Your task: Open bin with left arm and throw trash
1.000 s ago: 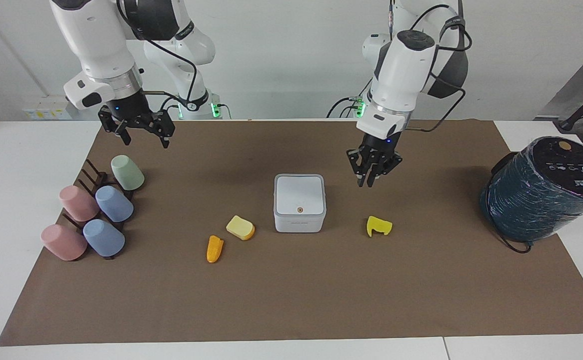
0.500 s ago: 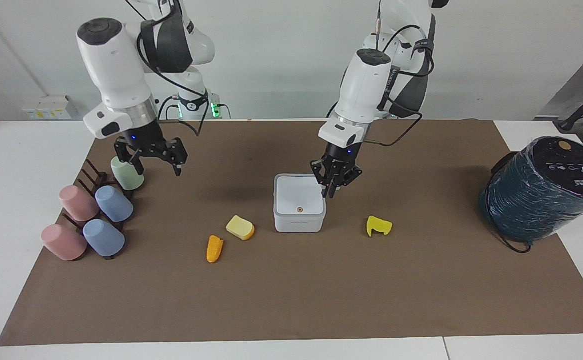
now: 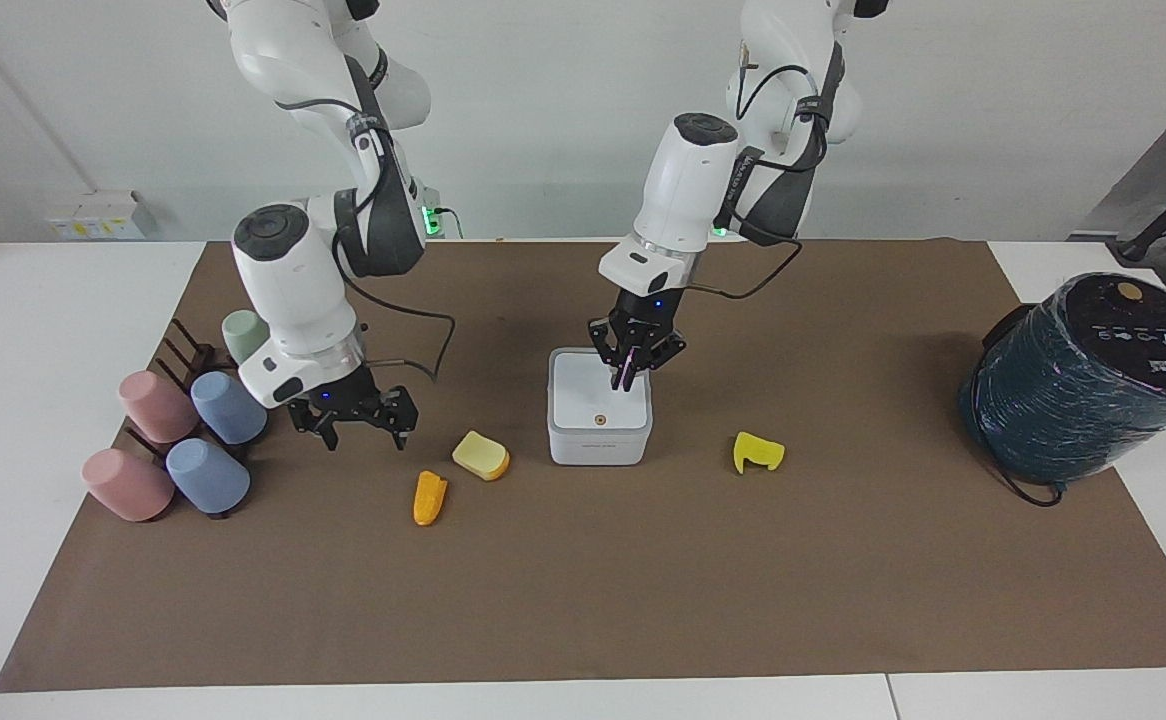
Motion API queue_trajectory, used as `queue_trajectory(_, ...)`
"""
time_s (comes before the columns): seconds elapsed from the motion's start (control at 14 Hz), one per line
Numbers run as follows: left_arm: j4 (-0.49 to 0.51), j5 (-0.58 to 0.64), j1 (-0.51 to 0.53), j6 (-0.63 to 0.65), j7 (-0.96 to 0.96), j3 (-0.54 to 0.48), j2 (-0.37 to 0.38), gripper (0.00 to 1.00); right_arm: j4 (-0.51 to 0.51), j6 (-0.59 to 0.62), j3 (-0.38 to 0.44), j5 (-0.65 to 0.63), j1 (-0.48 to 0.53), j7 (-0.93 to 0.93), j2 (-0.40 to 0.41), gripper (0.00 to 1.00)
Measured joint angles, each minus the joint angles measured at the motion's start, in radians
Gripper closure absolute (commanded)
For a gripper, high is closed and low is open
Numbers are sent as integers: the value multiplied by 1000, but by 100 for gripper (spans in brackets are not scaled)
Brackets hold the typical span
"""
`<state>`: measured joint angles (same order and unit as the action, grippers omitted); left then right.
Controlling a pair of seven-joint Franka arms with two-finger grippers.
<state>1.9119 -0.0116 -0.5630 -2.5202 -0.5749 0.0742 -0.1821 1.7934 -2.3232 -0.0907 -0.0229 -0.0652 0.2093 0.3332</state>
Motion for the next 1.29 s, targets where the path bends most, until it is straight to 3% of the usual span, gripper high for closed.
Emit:
queue_trajectory(0.29,15,0,-27,-108,-39,0,-75,83,-2,-100,0,0,-9,0,77,0)
queue_trajectory(0.71,3,0,-34,-99,-39,-5,-74,82,-2,-178,0,1,-38,33,144,1)
queue_trajectory(0.79,-18,-1,-34,-57,-40,-7,-74,82,-2,-181,0,1,-45,38,157,18)
queue_trajectory(0.93,-106,-1,-19,87,-40,-16,-75,81,-2,-181,0,1,-50,40,173,90)
queue_trajectory(1.0,-162,-1,1,165,-39,-20,-75,80,-1,-181,0,1,-50,40,176,100)
queue_trajectory(1.29,-304,-2,111,372,41,-25,-74,56,-5,-175,0,1,-50,63,155,100)
